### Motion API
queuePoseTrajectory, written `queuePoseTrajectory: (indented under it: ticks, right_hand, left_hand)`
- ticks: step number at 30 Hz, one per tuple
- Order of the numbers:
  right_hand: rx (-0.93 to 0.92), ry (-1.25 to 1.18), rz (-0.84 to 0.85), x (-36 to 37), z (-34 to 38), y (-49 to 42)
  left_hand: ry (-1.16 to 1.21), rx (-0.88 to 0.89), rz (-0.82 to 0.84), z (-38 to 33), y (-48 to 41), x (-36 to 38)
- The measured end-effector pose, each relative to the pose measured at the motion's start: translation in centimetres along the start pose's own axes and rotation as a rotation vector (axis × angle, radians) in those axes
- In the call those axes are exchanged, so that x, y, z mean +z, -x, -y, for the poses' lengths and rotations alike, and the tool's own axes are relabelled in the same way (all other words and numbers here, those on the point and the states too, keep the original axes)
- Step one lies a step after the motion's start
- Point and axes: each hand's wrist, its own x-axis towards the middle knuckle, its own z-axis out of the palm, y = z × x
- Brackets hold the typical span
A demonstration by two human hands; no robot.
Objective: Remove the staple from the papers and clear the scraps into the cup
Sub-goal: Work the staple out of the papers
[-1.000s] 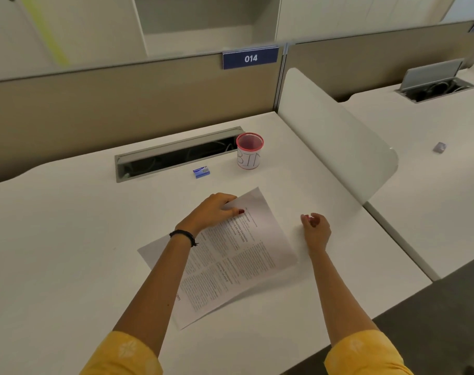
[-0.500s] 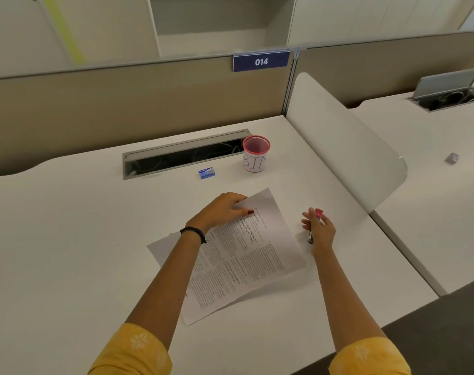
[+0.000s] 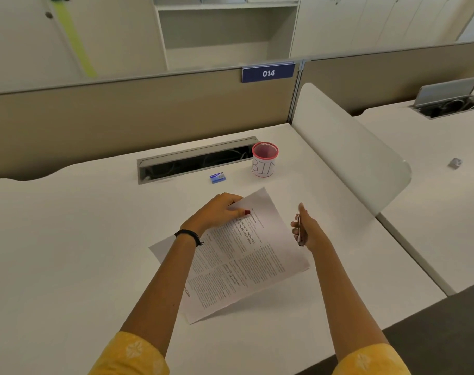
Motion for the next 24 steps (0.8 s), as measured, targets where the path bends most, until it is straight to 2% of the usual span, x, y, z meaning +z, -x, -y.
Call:
queuePoseTrajectory:
  ticks: [4, 10, 13, 16, 22, 24]
  right_hand:
    - [-0.017, -0.246, 0.098, 1.7, 0.0, 0.7]
    - [-0.031, -0.345, 0.221, 5.4, 0.1, 2.5]
    - [-0.081, -0.239, 0.229, 8.0, 0.4, 4.1]
    - [-0.125, -0.113, 0.319, 10.8, 0.4, 5.4]
    - [-0.359, 0.481, 0.327, 15.9, -0.2, 7.9]
    - [-0.345, 0.465, 0.370, 17.4, -0.3, 9.1]
  left_hand:
    - [0.010, 0.000, -0.014, 0.6, 1.9, -1.3]
    - [0.028, -0.019, -0.039, 1.7, 5.2, -3.5]
    - [0.020, -0.036, -0.055, 2.4, 6.7, -5.0]
    - [0.006, -0.050, -0.094, 3.4, 8.5, -6.5]
    - [0.018, -0.032, -0.280, 5.6, 12.1, -8.6]
    - [0.004, -0.003, -0.336, 6.1, 13.3, -9.3]
